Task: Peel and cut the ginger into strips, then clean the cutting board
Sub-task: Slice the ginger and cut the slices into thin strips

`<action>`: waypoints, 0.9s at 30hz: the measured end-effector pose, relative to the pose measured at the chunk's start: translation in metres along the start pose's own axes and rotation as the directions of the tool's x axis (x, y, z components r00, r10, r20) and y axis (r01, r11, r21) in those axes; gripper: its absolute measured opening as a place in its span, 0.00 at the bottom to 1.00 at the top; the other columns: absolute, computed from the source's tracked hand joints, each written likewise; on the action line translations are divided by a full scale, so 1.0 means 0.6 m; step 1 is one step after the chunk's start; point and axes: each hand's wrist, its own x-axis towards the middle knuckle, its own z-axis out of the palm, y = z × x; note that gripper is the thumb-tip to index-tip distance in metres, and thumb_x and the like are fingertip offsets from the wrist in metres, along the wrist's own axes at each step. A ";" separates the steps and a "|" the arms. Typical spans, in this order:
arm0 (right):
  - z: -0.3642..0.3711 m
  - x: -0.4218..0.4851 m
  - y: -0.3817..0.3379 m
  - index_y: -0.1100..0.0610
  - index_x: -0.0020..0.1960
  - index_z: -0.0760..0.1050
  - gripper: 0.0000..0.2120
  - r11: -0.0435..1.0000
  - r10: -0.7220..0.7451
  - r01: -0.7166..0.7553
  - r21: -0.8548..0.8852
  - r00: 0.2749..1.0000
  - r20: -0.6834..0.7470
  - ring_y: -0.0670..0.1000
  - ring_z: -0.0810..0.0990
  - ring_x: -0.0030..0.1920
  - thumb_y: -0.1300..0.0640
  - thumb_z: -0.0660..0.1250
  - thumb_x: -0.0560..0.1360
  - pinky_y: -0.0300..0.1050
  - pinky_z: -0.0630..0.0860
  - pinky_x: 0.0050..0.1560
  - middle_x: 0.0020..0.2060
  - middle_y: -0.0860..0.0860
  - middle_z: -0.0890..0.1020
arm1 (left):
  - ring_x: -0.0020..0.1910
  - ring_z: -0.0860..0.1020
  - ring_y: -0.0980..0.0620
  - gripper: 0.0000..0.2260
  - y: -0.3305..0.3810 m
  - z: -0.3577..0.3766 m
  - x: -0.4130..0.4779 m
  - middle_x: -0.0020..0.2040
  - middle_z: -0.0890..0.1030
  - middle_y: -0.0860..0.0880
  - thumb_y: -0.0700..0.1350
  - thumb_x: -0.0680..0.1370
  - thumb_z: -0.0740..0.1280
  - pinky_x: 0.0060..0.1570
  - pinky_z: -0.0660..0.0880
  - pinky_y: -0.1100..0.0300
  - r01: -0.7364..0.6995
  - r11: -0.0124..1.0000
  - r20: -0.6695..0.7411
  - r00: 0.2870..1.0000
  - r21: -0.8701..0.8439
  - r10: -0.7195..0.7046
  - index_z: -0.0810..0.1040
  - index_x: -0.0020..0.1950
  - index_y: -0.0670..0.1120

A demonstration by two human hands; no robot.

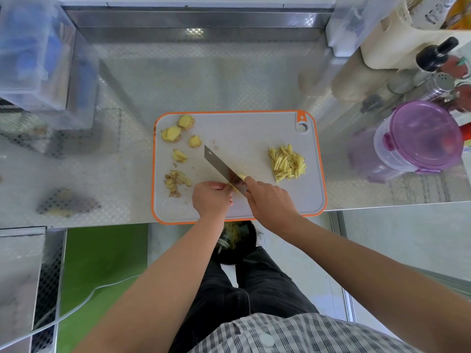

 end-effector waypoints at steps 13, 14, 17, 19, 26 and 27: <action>0.013 0.016 -0.004 0.57 0.56 0.64 0.05 0.998 0.026 -0.025 -0.064 1.000 0.018 0.57 0.72 0.34 0.61 0.55 0.80 0.47 0.65 0.33 0.38 0.51 0.72 | 0.23 0.76 0.50 0.13 -0.002 0.002 0.003 0.22 0.77 0.49 0.36 0.69 0.68 0.42 0.82 0.47 -0.017 1.000 0.024 1.000 -0.014 0.017 0.80 0.25 0.47; 0.015 0.019 -0.004 0.57 0.57 0.64 0.05 0.998 0.023 -0.022 -0.062 1.000 0.016 0.57 0.71 0.34 0.60 0.54 0.81 0.47 0.65 0.33 0.39 0.51 0.73 | 0.22 0.74 0.50 0.14 -0.004 0.002 0.004 0.21 0.75 0.50 0.35 0.68 0.68 0.42 0.80 0.46 -0.016 1.000 0.027 1.000 -0.016 0.016 0.79 0.24 0.47; 0.015 0.019 0.002 0.57 0.57 0.64 0.06 1.000 0.012 -0.012 -0.026 1.000 -0.006 0.58 0.72 0.35 0.57 0.53 0.82 0.47 0.66 0.34 0.42 0.52 0.76 | 0.22 0.76 0.50 0.12 -0.006 0.001 0.006 0.21 0.76 0.50 0.36 0.69 0.68 0.42 0.81 0.47 -0.022 1.000 0.025 0.999 -0.001 0.022 0.80 0.25 0.45; 0.013 0.014 0.007 0.57 0.58 0.65 0.08 0.999 0.016 -0.015 0.032 0.999 -0.035 0.57 0.71 0.36 0.55 0.52 0.82 0.47 0.66 0.35 0.42 0.52 0.76 | 0.23 0.77 0.50 0.11 -0.006 0.001 0.005 0.23 0.77 0.49 0.36 0.69 0.68 0.42 0.81 0.47 -0.029 1.000 0.024 0.999 0.000 0.029 0.80 0.26 0.44; 0.004 0.003 0.004 0.57 0.58 0.64 0.08 1.000 -0.029 0.029 -0.004 0.999 -0.020 0.58 0.71 0.36 0.55 0.51 0.82 0.47 0.66 0.35 0.41 0.53 0.76 | 0.20 0.73 0.52 0.13 -0.003 0.001 0.002 0.21 0.75 0.49 0.35 0.69 0.67 0.32 0.74 0.56 -0.028 0.999 0.018 0.999 -0.021 0.029 0.79 0.25 0.44; 0.005 0.005 0.003 0.57 0.58 0.64 0.07 0.999 -0.028 0.027 -0.016 1.000 -0.013 0.58 0.71 0.36 0.56 0.51 0.82 0.47 0.66 0.35 0.41 0.53 0.76 | 0.18 0.70 0.53 0.14 -0.003 0.002 0.002 0.20 0.73 0.50 0.34 0.69 0.67 0.32 0.70 0.58 -0.021 0.999 0.026 0.999 -0.031 0.022 0.77 0.23 0.45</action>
